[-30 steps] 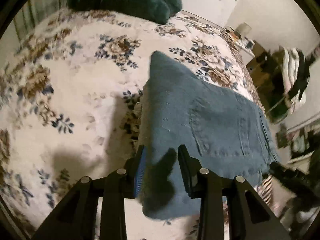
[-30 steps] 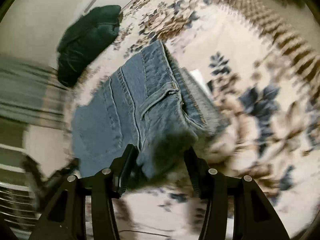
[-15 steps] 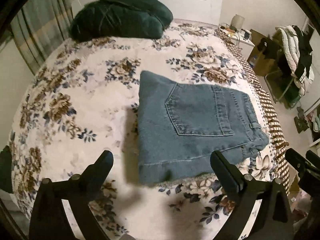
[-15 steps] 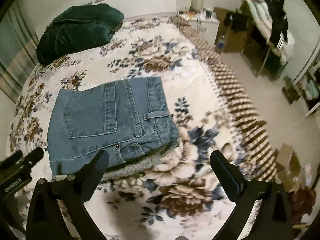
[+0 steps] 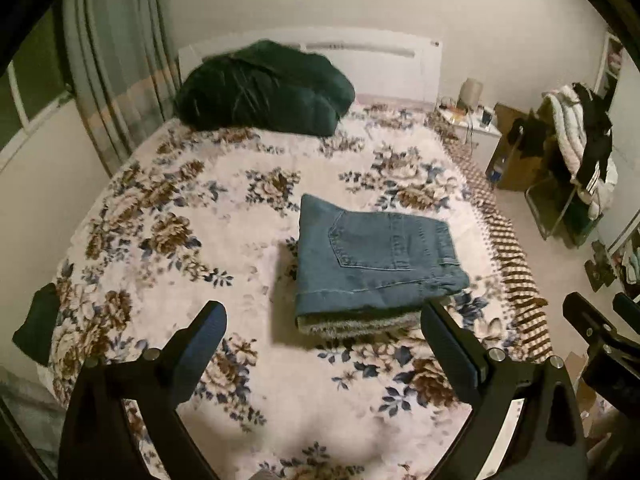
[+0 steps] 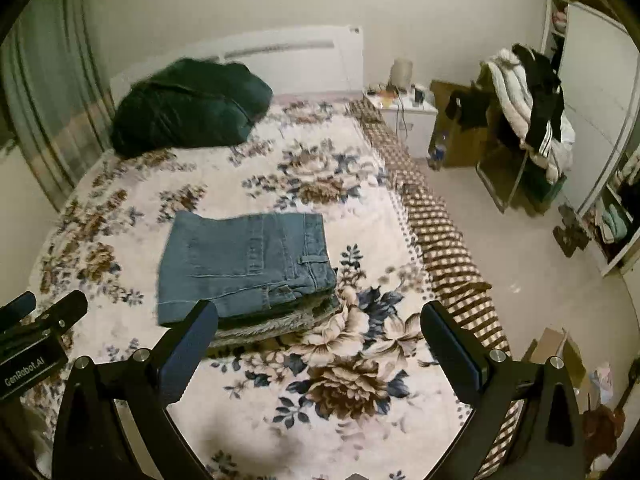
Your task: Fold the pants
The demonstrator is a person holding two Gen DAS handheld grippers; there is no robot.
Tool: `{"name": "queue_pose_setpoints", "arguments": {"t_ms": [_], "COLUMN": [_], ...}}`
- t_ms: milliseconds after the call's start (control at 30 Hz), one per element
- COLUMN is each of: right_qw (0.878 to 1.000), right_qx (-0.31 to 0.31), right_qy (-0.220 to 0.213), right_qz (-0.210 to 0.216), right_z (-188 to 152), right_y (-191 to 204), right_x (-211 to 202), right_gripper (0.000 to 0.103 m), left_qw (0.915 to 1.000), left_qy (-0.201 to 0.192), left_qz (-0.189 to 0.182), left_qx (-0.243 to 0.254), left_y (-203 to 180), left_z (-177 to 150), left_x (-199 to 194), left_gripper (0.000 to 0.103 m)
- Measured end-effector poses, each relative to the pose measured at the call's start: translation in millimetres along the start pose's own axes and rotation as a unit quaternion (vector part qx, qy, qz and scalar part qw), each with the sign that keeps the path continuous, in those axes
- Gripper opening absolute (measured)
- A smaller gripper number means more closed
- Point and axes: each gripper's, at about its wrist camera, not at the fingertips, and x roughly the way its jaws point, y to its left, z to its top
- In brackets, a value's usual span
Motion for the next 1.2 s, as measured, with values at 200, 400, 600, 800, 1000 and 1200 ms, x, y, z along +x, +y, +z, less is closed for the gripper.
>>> {"name": "queue_pose_setpoints", "arguments": {"t_ms": [200,400,600,800,1000,1200], "right_qw": [0.999,0.996,0.994,0.994,0.994,0.994], "right_qx": [-0.011,-0.020,-0.028,-0.033,-0.029,-0.028], "right_qy": [-0.045,-0.076,-0.092,-0.096,-0.095,-0.097], "right_qz": [0.024,0.044,0.047,0.040,0.038,0.039], "right_z": [-16,-37,-64,-73,-73,-69], "right_y": [-13,-26,-32,-29,-24,-22], "right_x": [-108,-200,-268,-297,-301,-297], "right_gripper": [0.103,0.103,0.103,0.103,0.103,0.103], "left_qw": [0.9993,0.9977,0.9969,0.9969,0.9964,0.9959], "left_qy": [-0.037,-0.066,-0.077,-0.077,-0.083,-0.089], "left_qz": [0.003,0.006,0.006,0.006,0.013,0.015], "left_qx": [-0.006,-0.010,-0.015,-0.013,-0.005,-0.011], "left_y": [-6,-13,-14,-10,-4,-1], "left_z": [-20,-42,-59,-69,-71,-72], "left_x": [-87,-157,-195,-206,-212,-220], "left_gripper": [0.100,0.100,0.100,0.100,0.100,0.103]}}
